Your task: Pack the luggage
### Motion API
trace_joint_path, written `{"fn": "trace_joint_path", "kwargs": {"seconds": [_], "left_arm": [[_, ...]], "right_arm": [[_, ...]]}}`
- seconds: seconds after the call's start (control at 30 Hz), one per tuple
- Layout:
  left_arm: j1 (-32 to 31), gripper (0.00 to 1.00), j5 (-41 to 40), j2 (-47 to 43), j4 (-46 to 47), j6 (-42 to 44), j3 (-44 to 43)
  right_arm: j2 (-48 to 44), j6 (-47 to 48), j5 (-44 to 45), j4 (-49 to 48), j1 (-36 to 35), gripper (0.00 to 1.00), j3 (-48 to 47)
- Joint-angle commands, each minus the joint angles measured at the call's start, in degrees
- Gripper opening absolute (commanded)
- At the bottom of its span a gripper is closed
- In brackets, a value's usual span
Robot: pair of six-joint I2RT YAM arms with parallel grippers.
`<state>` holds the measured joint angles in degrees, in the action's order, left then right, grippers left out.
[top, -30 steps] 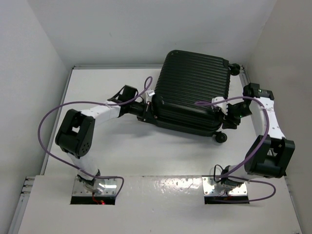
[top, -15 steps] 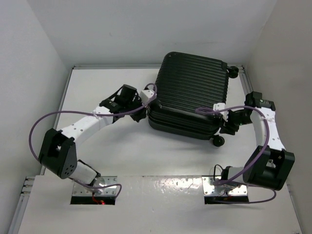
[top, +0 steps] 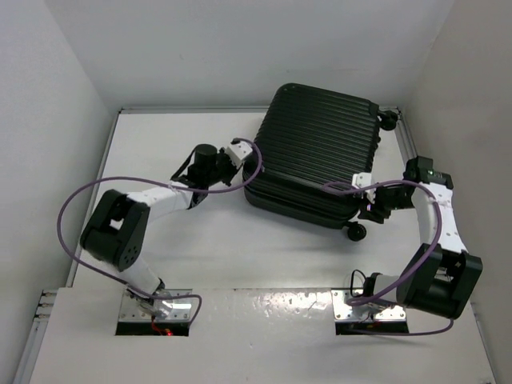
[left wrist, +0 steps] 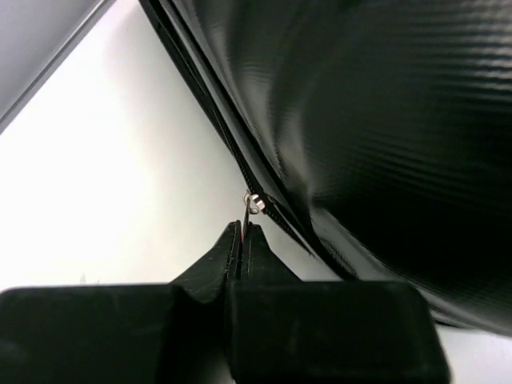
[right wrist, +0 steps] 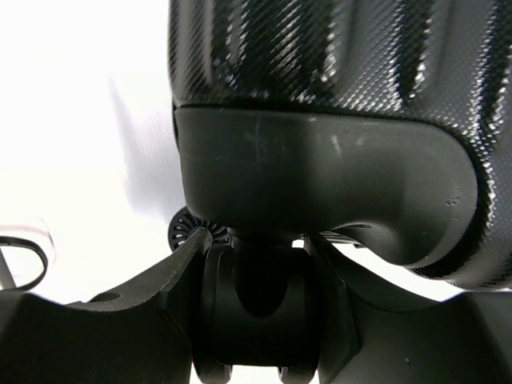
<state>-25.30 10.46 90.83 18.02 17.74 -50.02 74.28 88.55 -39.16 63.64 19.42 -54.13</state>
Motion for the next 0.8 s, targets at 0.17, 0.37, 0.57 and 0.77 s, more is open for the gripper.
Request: {"fn": "trace_joint_path", "kwargs": {"seconds": [0.17, 0.37, 0.57, 0.77], "left_arm": [[8.16, 0.00, -3.16, 17.79, 24.67, -9.47, -18.26], [8.16, 0.00, -3.16, 24.65, 25.40, -10.71, -26.80], [8.16, 0.00, -3.78, 24.66, 24.87, -10.18, -26.80], [8.16, 0.00, -3.25, 21.68, 24.87, -10.71, -22.85]], "right_arm": [[2.97, 4.52, 20.17, 4.48, 3.34, 0.12, 5.17], [2.27, 1.98, 16.58, 5.26, 3.96, 0.50, 2.46], [-3.26, -11.10, -2.31, 9.93, 5.45, 0.75, -8.79], [-13.10, -57.21, -5.35, -5.42, 5.98, 0.78, -10.48]]}}
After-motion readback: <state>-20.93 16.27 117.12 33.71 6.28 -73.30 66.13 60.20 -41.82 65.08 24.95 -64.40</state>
